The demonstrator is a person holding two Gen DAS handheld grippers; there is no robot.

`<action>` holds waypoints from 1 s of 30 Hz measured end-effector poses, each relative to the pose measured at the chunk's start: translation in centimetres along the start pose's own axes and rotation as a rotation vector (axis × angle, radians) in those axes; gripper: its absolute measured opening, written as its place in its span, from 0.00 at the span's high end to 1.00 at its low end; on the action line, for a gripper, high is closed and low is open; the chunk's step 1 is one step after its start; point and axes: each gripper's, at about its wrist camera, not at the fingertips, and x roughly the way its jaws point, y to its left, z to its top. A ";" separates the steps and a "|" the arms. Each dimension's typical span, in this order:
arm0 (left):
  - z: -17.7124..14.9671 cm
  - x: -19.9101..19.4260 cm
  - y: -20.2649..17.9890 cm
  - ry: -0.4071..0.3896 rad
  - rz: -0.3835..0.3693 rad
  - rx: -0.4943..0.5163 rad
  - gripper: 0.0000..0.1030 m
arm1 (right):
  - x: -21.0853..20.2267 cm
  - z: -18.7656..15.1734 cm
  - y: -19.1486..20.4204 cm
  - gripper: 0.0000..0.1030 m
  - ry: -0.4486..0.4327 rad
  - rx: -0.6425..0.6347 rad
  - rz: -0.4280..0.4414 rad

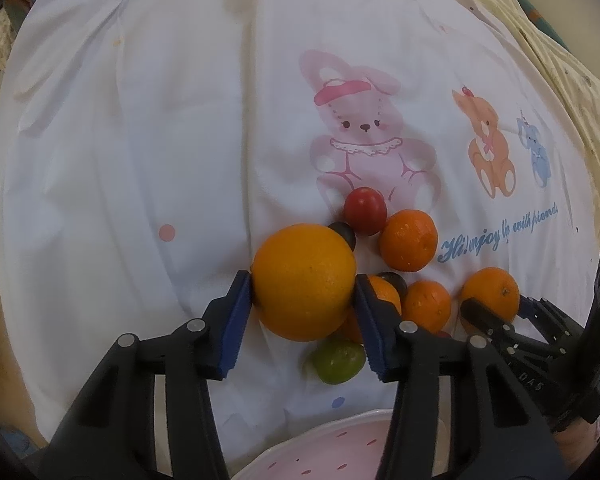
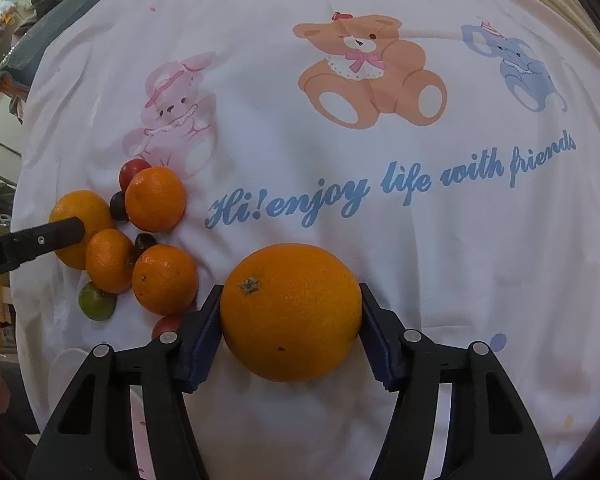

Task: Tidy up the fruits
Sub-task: 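Carry the large orange in the right gripper onto the plate while the left holds another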

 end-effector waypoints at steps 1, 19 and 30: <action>0.0 -0.1 0.0 -0.002 0.001 -0.001 0.56 | -0.5 -0.3 -0.5 0.38 -0.005 -0.001 0.006; -4.5 -8.6 -0.3 -0.179 0.046 0.088 0.57 | -7.3 -6.3 3.1 0.38 -0.079 -0.072 0.174; -11.4 -11.6 1.2 -0.207 0.040 0.114 0.57 | -4.8 -14.5 9.0 0.38 0.067 -0.198 0.229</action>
